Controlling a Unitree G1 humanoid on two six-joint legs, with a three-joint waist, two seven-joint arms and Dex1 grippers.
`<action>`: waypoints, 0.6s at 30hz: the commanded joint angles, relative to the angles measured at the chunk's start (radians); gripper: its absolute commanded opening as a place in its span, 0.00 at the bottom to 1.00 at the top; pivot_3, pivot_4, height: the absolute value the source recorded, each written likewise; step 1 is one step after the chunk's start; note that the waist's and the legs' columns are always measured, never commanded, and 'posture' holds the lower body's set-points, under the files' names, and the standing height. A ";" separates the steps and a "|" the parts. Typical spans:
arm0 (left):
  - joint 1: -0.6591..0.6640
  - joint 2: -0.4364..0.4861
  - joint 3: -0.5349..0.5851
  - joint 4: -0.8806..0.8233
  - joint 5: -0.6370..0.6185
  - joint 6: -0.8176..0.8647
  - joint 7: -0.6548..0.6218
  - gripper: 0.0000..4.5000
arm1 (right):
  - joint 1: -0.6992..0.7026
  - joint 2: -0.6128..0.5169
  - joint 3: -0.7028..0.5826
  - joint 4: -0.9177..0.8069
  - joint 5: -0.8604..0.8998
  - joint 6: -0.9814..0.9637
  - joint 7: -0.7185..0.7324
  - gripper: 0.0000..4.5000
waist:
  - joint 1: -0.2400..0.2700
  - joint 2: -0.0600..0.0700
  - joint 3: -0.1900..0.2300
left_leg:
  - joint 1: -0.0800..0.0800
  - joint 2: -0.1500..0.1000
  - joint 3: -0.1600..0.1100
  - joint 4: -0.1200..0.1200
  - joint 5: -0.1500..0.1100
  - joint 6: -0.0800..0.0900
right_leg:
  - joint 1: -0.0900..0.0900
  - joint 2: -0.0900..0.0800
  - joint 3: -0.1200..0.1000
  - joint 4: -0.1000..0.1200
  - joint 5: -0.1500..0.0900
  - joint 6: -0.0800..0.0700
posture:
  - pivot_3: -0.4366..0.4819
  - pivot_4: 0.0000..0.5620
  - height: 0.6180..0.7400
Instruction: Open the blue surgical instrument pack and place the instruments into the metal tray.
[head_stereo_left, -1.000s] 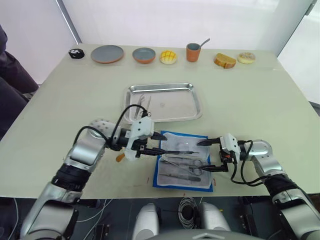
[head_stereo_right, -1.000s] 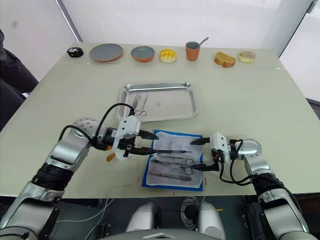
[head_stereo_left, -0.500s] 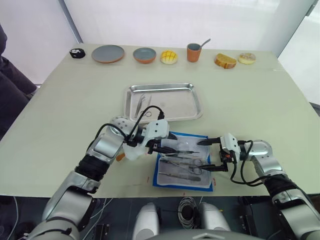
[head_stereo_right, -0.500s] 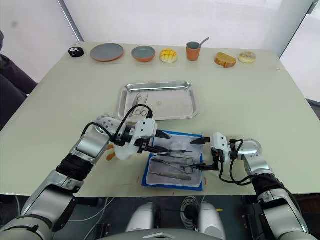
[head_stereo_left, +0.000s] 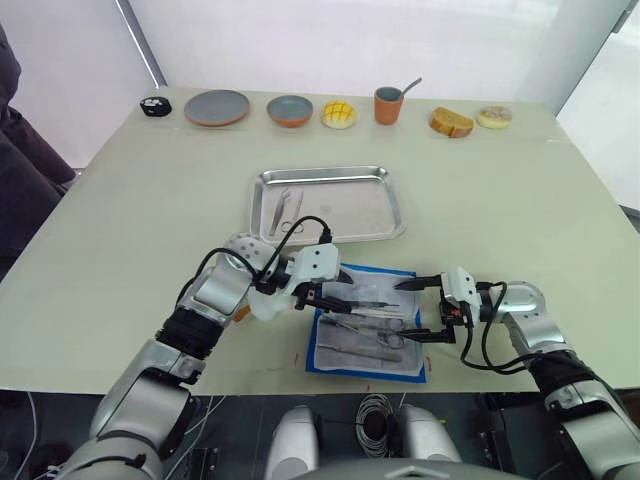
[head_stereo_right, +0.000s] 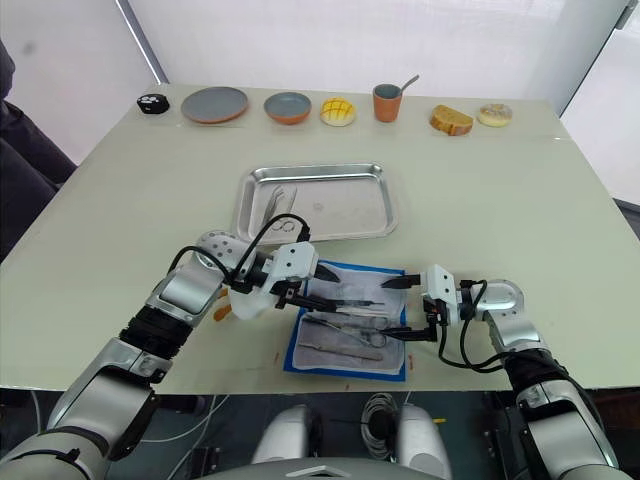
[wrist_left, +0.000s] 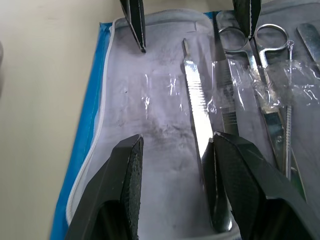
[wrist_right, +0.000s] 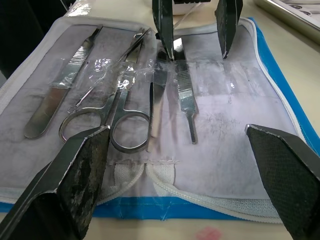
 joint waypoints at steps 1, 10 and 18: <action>-0.011 -0.004 -0.007 -0.040 0.008 0.007 0.000 0.53 | 0.054 -0.011 0.031 0.073 -0.077 0.044 -0.047 1.00 | 0.000 0.000 0.000 | 0.000 0.000 0.000 0.000 0.000 0.000 | 0.000 0.000 0.000 0.000 0.000 0.000 | 0.48 0.27 1.00; 0.003 0.010 -0.031 -0.068 0.065 0.025 0.016 0.53 | 0.057 -0.011 0.034 0.068 -0.080 0.051 -0.053 1.00 | 0.000 0.000 0.000 | 0.000 0.000 0.000 0.000 0.000 0.000 | 0.000 0.000 0.000 0.000 0.000 0.000 | 0.48 0.27 1.00; 0.015 0.019 -0.033 -0.105 0.071 0.060 0.006 0.00 | 0.056 -0.006 0.044 0.064 -0.088 0.057 -0.058 1.00 | 0.000 0.000 0.000 | 0.000 0.000 0.000 0.000 0.000 0.000 | 0.001 0.000 0.000 0.001 0.000 0.000 | 0.48 0.27 1.00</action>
